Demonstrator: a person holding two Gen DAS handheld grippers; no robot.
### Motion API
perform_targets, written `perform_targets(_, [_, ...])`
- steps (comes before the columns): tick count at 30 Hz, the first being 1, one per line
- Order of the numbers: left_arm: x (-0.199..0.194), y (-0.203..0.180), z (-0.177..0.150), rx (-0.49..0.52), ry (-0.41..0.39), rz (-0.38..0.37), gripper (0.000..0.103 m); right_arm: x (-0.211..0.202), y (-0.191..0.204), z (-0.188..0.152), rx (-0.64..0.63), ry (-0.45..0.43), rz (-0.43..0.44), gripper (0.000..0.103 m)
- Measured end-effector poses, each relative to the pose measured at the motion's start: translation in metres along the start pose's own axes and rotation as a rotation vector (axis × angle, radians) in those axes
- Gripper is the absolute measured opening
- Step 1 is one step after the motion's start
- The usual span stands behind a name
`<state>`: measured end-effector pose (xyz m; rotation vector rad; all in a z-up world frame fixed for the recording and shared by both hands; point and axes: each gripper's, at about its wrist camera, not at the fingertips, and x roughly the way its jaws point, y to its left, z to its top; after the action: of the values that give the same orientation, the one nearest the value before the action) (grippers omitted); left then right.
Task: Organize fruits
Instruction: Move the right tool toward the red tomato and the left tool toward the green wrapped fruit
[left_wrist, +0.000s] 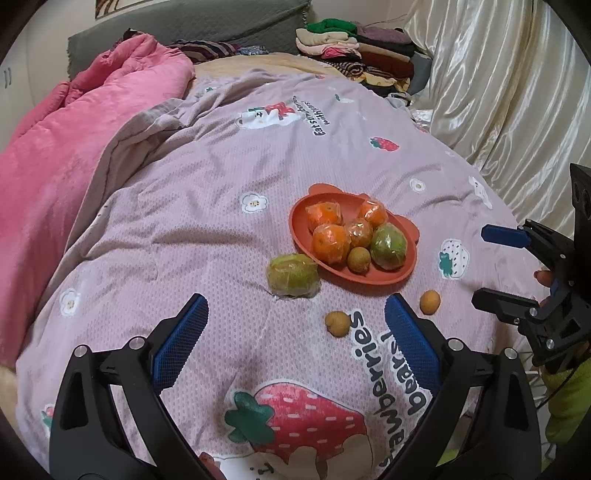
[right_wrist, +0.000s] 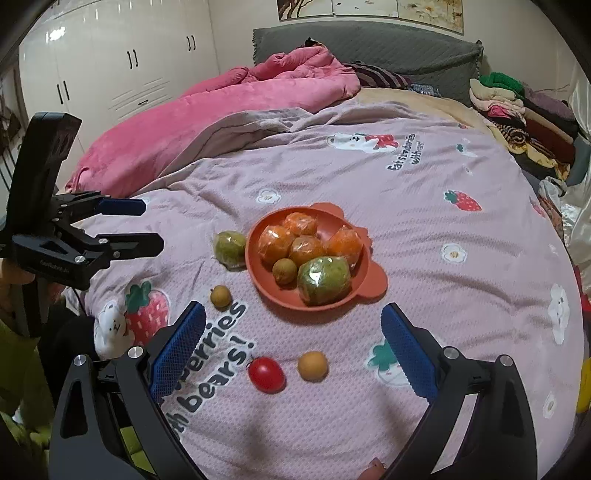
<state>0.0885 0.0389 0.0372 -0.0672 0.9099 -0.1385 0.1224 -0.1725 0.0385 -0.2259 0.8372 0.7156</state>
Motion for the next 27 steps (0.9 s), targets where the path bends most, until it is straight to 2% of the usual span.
perform_targets(27, [0.011,-0.017,-0.035,0.009,0.059,0.007,0.09,-0.001,0.004,-0.045,0.04,0.049,0.028,0.095])
